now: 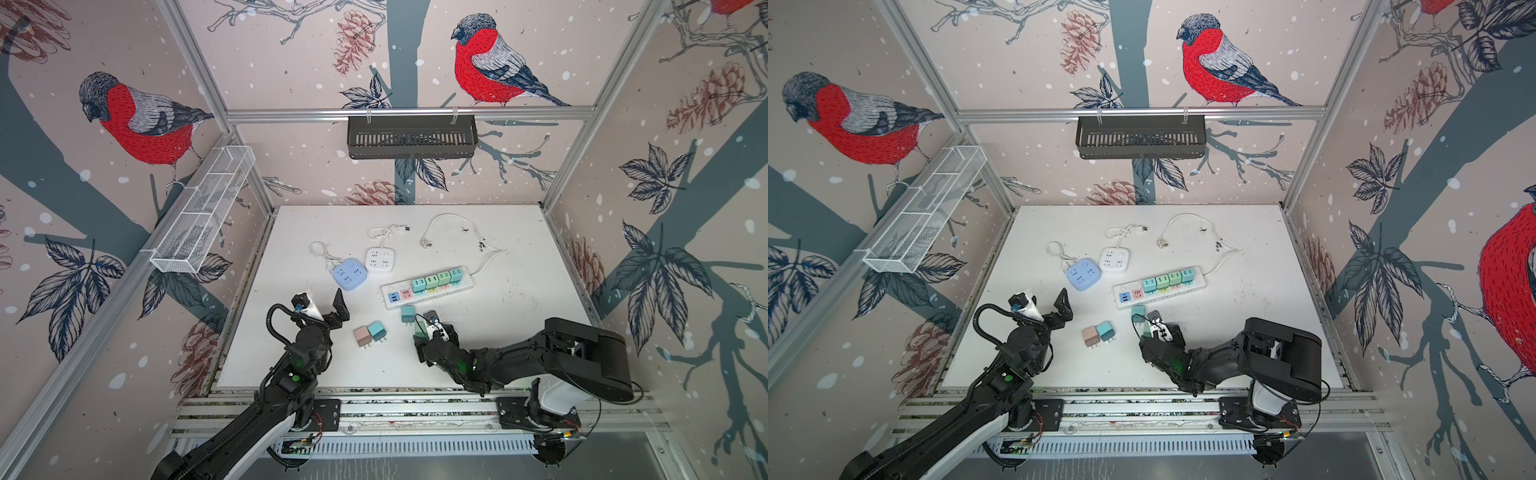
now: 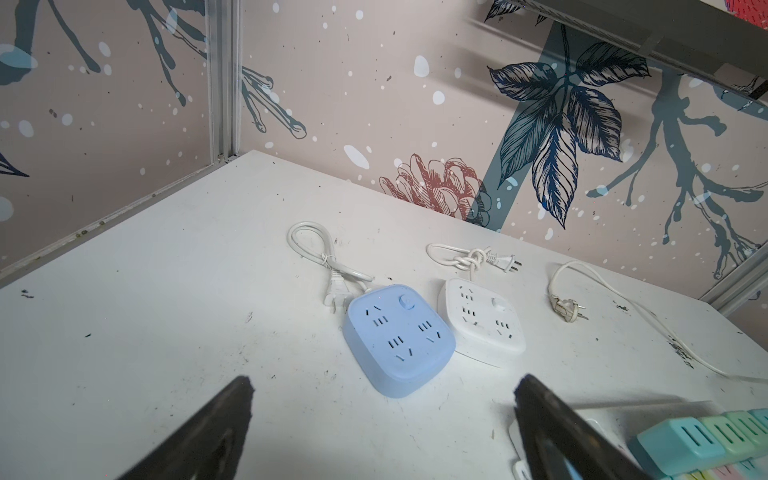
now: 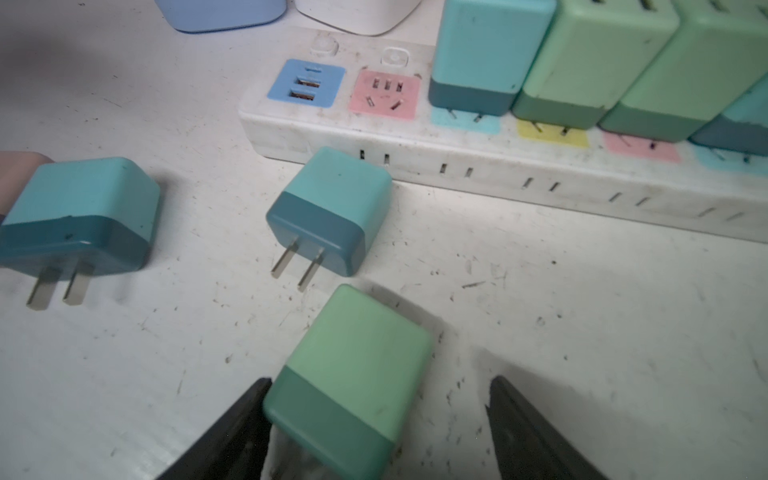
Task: Insert the plug
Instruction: 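Close the right gripper on the light-green plug and lift it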
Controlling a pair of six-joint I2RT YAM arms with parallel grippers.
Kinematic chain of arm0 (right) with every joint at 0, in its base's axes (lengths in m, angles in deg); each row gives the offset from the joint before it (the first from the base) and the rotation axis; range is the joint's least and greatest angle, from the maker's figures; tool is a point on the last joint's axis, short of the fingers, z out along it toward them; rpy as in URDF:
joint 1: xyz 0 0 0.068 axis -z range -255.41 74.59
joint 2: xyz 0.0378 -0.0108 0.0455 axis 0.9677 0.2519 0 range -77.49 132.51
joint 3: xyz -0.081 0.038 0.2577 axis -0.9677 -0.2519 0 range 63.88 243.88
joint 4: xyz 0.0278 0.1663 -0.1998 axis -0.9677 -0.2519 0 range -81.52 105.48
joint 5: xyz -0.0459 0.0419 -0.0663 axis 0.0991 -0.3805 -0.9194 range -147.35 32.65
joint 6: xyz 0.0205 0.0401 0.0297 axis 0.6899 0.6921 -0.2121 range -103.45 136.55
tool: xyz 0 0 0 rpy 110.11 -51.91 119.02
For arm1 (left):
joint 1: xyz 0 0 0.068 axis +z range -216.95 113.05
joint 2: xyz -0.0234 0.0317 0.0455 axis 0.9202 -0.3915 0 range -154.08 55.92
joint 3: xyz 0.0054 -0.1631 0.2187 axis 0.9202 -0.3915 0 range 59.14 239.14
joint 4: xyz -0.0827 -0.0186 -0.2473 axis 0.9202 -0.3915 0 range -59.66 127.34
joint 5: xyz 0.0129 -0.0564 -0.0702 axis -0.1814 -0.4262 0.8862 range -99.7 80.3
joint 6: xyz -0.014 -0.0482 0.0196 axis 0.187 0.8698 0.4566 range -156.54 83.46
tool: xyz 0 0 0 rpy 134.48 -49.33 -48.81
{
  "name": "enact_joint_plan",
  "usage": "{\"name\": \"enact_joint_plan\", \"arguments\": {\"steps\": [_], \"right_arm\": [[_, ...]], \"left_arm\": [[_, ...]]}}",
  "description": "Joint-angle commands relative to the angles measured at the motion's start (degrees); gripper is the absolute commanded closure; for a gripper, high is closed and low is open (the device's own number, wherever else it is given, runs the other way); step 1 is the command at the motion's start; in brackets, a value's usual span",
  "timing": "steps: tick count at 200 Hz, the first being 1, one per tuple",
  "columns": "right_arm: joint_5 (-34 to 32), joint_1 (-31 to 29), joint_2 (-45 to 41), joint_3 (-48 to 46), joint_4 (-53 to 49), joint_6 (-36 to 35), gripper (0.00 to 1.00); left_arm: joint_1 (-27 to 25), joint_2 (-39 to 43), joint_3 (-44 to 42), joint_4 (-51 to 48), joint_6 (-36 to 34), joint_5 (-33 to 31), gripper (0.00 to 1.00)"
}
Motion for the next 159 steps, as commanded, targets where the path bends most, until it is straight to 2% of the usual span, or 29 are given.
{"name": "enact_joint_plan", "arguments": {"steps": [1, 46, 115, 159], "right_arm": [[-2.28, 0.03, -1.38, -1.43, -1.15, 1.54, 0.22], [-1.27, 0.74, -3.71, -4.15, 0.89, 1.37, 0.26], [4.32, 3.04, 2.6, -1.81, 4.91, -3.31, 0.29], [6.69, 5.24, 2.08, -3.6, 5.99, -3.61, 0.45]], "left_arm": [[0.17, 0.13, -1.79, 2.7, 0.01, -0.2, 0.02], [0.1, 0.7, -1.95, 2.59, 0.11, 0.07, 0.02], [0.1, -0.23, -1.62, 2.88, -0.05, 0.33, 0.02], [0.09, -0.05, -1.76, 2.85, -0.06, 0.5, 0.02]]}}
